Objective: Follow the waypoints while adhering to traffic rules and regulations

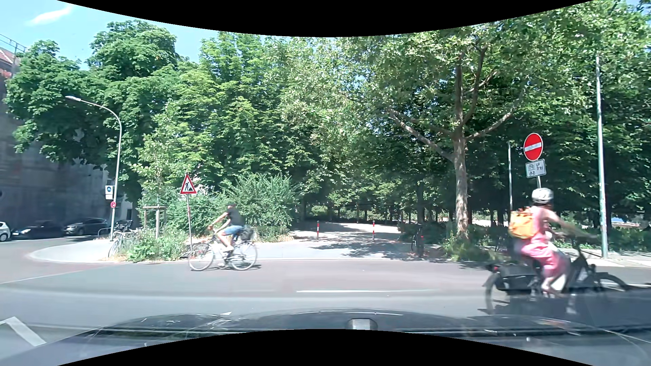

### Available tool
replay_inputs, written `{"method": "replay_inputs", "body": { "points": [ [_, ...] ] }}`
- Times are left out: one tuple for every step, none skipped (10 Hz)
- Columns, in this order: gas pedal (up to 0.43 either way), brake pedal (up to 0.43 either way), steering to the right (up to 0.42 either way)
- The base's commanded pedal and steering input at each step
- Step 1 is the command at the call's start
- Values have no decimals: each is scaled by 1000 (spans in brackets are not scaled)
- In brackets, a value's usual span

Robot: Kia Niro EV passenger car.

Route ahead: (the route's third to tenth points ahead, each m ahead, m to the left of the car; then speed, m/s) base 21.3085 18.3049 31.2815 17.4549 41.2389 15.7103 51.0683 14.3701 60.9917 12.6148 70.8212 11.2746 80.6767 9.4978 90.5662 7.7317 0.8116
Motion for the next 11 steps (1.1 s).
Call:
{"method": "replay_inputs", "body": {
  "points": [
    [311,0,-269],
    [319,0,-309],
    [319,0,-336],
    [319,0,-372],
    [311,0,-412],
    [311,0,-440],
    [299,0,-478],
    [287,0,-503],
    [287,0,-521],
    [287,0,-539],
    [287,0,-549]
  ]
}}
